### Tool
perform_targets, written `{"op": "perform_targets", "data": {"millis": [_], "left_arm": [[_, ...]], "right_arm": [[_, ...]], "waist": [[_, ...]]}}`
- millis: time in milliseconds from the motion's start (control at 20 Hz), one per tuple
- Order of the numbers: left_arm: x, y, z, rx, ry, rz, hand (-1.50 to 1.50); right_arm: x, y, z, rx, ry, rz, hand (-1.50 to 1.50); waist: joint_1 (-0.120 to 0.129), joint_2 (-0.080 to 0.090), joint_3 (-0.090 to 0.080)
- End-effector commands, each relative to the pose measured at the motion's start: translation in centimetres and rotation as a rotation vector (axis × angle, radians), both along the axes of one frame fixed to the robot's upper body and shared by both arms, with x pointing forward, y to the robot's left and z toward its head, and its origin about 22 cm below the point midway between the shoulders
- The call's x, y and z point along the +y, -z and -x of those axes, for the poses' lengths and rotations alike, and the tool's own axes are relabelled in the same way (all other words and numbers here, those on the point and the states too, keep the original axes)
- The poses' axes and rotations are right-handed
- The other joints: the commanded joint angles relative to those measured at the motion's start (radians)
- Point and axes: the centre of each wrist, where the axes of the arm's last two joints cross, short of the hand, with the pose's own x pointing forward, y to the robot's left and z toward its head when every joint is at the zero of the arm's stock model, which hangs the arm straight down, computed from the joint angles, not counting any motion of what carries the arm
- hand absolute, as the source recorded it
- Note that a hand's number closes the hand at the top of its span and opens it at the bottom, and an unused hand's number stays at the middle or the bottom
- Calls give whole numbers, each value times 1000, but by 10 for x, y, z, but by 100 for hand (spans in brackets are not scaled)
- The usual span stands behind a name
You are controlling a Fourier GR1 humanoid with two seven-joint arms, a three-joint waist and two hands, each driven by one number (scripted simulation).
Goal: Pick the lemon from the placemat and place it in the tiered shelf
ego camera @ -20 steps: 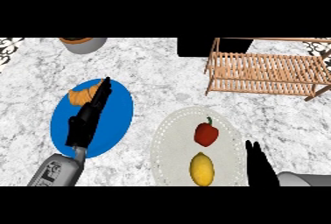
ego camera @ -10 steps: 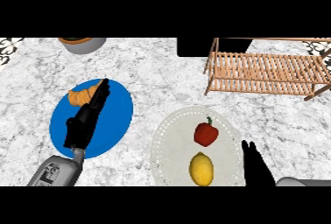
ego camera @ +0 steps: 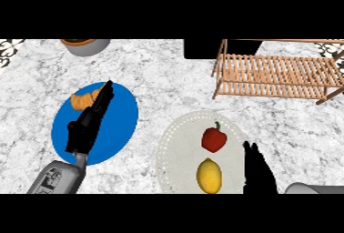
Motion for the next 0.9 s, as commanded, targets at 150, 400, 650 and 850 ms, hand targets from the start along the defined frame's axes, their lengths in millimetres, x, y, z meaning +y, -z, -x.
{"op": "perform_targets", "data": {"millis": [150,400,650,850], "left_arm": [[4,5,6,-6,-17,4,0],[-5,9,-9,-2,-14,-7,0],[-12,-7,-8,-8,-3,-2,0],[1,-3,-7,-5,-4,4,0]], "right_arm": [[15,20,-13,171,165,23,-150],[20,19,-24,163,160,26,-150],[22,40,-37,166,190,19,-150],[23,54,-32,186,173,17,-150]], "waist": [[-1,-2,1],[-8,1,0],[-3,-1,2],[-9,-2,2]]}}
